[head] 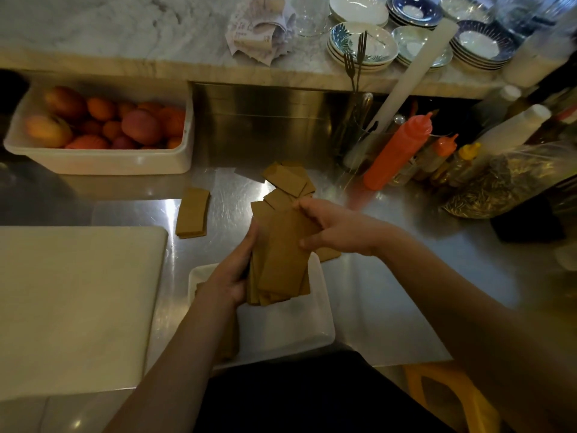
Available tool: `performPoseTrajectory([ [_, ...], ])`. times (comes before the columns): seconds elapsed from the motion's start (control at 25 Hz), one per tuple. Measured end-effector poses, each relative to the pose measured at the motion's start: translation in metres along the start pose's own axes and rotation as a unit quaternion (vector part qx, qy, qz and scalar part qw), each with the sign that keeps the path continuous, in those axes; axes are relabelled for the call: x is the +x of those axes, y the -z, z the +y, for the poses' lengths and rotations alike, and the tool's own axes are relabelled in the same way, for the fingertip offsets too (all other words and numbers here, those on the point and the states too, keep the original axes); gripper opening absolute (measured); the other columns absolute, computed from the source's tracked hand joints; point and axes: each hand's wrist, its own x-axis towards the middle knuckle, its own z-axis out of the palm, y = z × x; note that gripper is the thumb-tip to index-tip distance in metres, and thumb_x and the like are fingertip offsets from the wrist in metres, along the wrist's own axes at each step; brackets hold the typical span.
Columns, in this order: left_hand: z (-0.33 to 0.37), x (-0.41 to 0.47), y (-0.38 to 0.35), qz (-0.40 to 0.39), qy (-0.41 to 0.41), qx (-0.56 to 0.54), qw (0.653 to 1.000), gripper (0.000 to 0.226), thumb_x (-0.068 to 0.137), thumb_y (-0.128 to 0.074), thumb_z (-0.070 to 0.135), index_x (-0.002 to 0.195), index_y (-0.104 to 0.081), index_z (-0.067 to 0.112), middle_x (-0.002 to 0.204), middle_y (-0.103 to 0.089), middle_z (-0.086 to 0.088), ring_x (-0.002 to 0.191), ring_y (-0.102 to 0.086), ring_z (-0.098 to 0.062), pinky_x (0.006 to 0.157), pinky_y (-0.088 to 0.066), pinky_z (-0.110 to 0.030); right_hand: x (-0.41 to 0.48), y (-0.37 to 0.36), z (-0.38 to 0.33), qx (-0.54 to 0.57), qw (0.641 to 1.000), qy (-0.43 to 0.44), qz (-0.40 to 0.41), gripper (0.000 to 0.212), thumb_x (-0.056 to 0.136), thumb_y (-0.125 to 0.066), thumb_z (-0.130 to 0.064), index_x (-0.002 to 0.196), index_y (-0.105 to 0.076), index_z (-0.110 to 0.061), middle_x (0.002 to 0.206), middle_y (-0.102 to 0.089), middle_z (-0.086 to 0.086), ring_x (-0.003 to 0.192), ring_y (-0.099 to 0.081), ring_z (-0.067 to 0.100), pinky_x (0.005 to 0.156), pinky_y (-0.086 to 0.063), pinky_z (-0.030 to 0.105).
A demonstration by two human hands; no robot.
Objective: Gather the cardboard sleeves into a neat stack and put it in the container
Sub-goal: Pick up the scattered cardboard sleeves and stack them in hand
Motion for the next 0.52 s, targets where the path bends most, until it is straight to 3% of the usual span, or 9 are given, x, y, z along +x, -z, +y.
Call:
performPoseTrajectory([
  [0.12, -0.007, -0.003, -0.003, -0.006, -0.003, 0.011, 1.0, 0.071, 0.06, -0.067, 0.067, 0.111, -0.07, 0.017, 0.099, -0.077, -0.017, 0.084, -0.076, -0.034, 0.069, -0.062, -0.05, 0.0, -0.018, -0.005, -0.117, 0.991, 0.039, 0.052, 0.063, 0.089, -0.063, -0.013, 0.144, -0.034, -0.02, 0.141, -0.045, 0.003, 0.127, -0.046, 0.02, 0.104, -0.043, 0.035],
  [0.2, -0.01, -0.005, -0.003, -0.005, -0.006, 0.015, 1.0, 0.077, 0.045, -0.081, 0.068, 0.103, -0.078, 0.018, 0.101, -0.077, -0.017, 0.085, -0.075, -0.034, 0.069, -0.062, -0.049, -0.002, -0.03, -0.005, -0.143, 0.985, 0.064, 0.07, 0.065, 0.09, -0.062, -0.014, 0.147, -0.032, -0.019, 0.141, -0.044, 0.005, 0.128, -0.044, 0.021, 0.105, -0.041, 0.034],
  [0.28, -0.014, -0.006, -0.002, -0.004, -0.011, 0.012, 1.0, 0.092, 0.034, -0.087, 0.067, 0.111, -0.076, 0.018, 0.104, -0.076, -0.018, 0.088, -0.074, -0.035, 0.072, -0.061, -0.051, -0.005, -0.038, -0.004, -0.155, 0.981, 0.081, 0.081, 0.061, 0.091, -0.061, -0.013, 0.146, -0.034, -0.016, 0.14, -0.046, 0.006, 0.126, -0.045, 0.022, 0.104, -0.041, 0.035],
  [0.4, -0.021, -0.006, -0.002, 0.016, -0.012, 0.016, 1.0, 0.094, 0.047, -0.08, 0.067, 0.124, -0.064, 0.015, 0.105, -0.076, -0.018, 0.091, -0.074, -0.035, 0.074, -0.06, -0.051, -0.01, -0.047, 0.0, -0.143, 0.98, 0.092, 0.103, 0.053, 0.092, -0.059, -0.012, 0.142, -0.041, -0.015, 0.139, -0.047, 0.008, 0.127, -0.044, 0.023, 0.105, -0.042, 0.036],
  [0.52, -0.025, -0.005, -0.002, 0.027, -0.032, -0.011, 0.999, 0.067, 0.066, -0.058, 0.063, 0.115, -0.066, 0.018, 0.098, -0.077, -0.015, 0.082, -0.075, -0.029, 0.068, -0.061, -0.045, -0.012, -0.054, 0.012, -0.108, 0.976, 0.111, 0.154, 0.048, 0.089, -0.064, -0.022, 0.135, -0.049, -0.025, 0.136, -0.048, -0.002, 0.122, -0.042, 0.008, 0.098, -0.036, 0.015],
])
